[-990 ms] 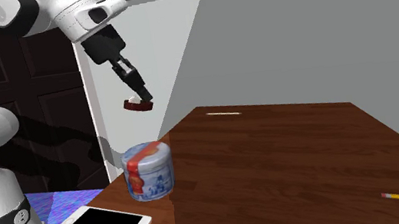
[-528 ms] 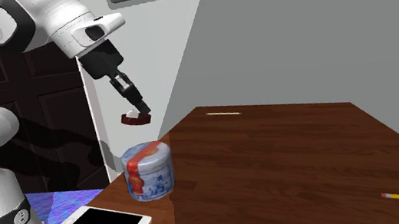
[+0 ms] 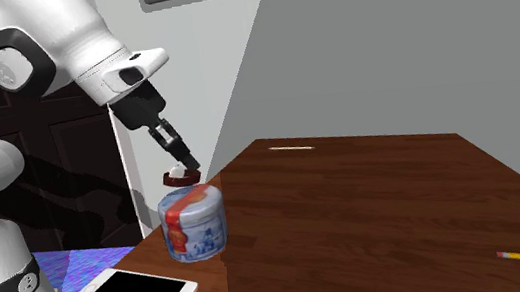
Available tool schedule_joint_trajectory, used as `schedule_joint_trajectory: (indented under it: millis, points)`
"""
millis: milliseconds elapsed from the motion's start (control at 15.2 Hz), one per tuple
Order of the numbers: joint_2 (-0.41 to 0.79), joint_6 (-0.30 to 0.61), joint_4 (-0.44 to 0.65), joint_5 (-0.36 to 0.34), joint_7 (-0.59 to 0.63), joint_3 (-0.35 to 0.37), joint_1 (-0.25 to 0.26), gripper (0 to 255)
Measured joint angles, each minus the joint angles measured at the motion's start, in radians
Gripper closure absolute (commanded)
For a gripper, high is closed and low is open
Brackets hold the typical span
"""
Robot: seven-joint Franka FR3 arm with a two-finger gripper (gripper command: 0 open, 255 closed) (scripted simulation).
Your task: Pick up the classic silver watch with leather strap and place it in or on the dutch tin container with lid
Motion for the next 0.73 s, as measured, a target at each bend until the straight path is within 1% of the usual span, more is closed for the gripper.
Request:
schedule_joint_trajectory:
  millis: [198, 528, 594, 726]
  points:
    - [0.020, 0.043, -0.023, 0.009, -0.012, -0.006, 0.009, 255]
    - [0.023, 0.049, -0.026, 0.010, -0.014, -0.008, 0.011, 255]
    - [0.023, 0.049, -0.026, 0.010, -0.014, -0.008, 0.011, 0]
    - [0.023, 0.049, -0.026, 0.010, -0.014, -0.008, 0.011, 0]
